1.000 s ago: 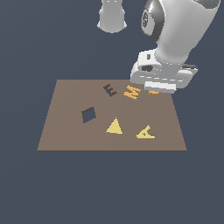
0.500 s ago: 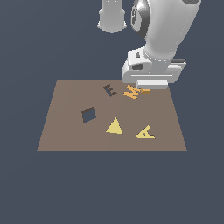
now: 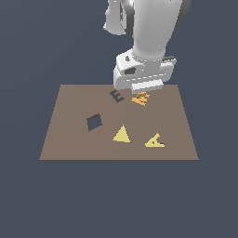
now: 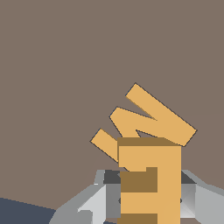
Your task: Insert a designated object into the corresponding slot on a board.
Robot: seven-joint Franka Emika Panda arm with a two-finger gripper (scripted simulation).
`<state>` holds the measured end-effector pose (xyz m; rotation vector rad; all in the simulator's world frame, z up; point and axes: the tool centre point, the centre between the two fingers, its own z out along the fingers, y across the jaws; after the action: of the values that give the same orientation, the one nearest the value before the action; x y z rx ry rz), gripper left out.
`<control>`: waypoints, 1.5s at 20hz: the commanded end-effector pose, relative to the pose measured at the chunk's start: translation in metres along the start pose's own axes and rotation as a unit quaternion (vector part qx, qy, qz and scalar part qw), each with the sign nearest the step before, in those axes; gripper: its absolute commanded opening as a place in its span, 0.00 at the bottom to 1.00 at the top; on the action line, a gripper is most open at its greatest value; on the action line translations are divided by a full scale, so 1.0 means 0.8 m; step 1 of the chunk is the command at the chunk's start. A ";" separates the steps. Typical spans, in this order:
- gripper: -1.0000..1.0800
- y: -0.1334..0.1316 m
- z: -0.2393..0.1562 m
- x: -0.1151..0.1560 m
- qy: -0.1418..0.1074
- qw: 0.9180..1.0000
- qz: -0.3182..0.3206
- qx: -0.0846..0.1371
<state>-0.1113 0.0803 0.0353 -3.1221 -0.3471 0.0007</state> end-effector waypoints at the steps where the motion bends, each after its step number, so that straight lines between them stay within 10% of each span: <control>1: 0.00 0.020 -0.001 -0.005 0.000 0.999 -0.033 0.000; 30: 0.00 0.114 -0.003 -0.003 0.000 0.983 -0.183 -0.001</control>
<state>-0.0934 -0.0094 0.0389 -3.0070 -0.9123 0.0000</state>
